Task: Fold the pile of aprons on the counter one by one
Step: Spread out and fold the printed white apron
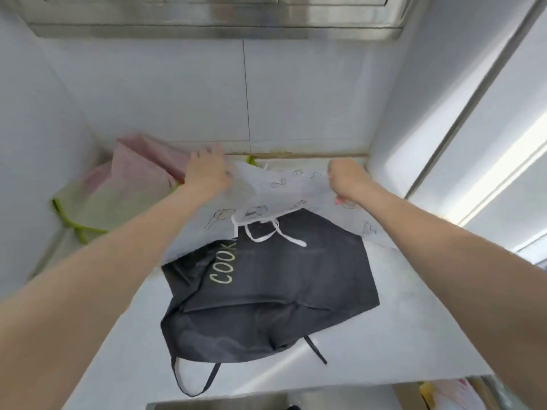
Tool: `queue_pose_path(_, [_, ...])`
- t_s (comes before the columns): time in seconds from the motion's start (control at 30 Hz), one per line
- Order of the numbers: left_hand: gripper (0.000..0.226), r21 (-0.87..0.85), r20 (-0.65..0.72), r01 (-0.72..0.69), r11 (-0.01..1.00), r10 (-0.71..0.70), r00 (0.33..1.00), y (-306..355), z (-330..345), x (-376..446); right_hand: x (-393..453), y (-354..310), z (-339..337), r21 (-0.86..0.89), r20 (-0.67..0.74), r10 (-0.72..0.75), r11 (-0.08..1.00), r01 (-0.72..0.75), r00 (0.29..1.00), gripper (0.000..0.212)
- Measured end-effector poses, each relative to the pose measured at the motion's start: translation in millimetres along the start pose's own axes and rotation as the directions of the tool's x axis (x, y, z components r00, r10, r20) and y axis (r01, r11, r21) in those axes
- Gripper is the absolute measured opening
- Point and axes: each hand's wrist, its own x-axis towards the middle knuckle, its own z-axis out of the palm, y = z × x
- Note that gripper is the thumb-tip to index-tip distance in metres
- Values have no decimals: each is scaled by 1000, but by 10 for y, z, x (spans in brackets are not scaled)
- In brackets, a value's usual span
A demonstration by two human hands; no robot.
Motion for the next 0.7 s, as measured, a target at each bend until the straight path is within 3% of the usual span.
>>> queue_pose_path(0.07, [56,-363,24,-112,925,129,991,426,-273,-45,54,-161,-434,146,-97,-51,987,65,994,24])
queue_pose_path(0.1, [64,-418,8,-211,884,236,972,655,-401,-87,44,-259,-648,149,-177,-113,979,141,978,24])
queue_pose_path(0.17, [72,-364,5,-341,867,368,930,1004,-603,-104,-57,-436,-1015,147,-280,-250,943,299,927,22])
queue_pose_path(0.2, [66,-324,-11,-331,886,346,938,1082,-695,-66,-108,-504,-1144,172,-300,-316,910,377,900,24])
queue_pose_path(0.3, [23,-217,-36,-222,951,219,975,1137,-1060,37,-248,-529,-1460,227,-322,-426,832,506,845,16])
queue_pose_path(0.33, [17,-170,-35,-212,962,209,977,1120,-1176,83,-286,-496,-1573,217,-308,-426,839,499,851,42])
queue_pose_path(0.4, [26,-137,-91,-206,969,195,977,1064,-1400,198,-359,-399,-1791,127,-184,-363,913,388,914,84])
queue_pose_path(0.43, [30,-176,-117,-203,963,185,976,1039,-1524,255,-401,-334,-1865,64,-93,-306,948,312,947,91])
queue_pose_path(0.47, [31,-233,-124,-205,950,180,976,1030,-1658,314,-409,-269,-1909,16,-6,-241,970,241,970,89])
queue_pose_path(0.53, [31,-324,-100,-234,917,213,972,1027,-1857,378,-311,-123,-1906,45,39,-158,987,156,987,59])
queue_pose_path(0.6, [28,-386,-31,-246,889,254,967,1101,-1976,363,-217,45,-1956,206,-114,-62,975,84,992,11])
queue_pose_path(0.63, [25,-409,18,-254,876,286,958,1166,-2003,344,-174,128,-2056,376,-237,-6,921,98,972,10])
queue_pose_path(0.7, [24,-533,135,-256,806,380,915,1368,-2055,253,-181,252,-2353,707,-447,181,671,222,876,18])
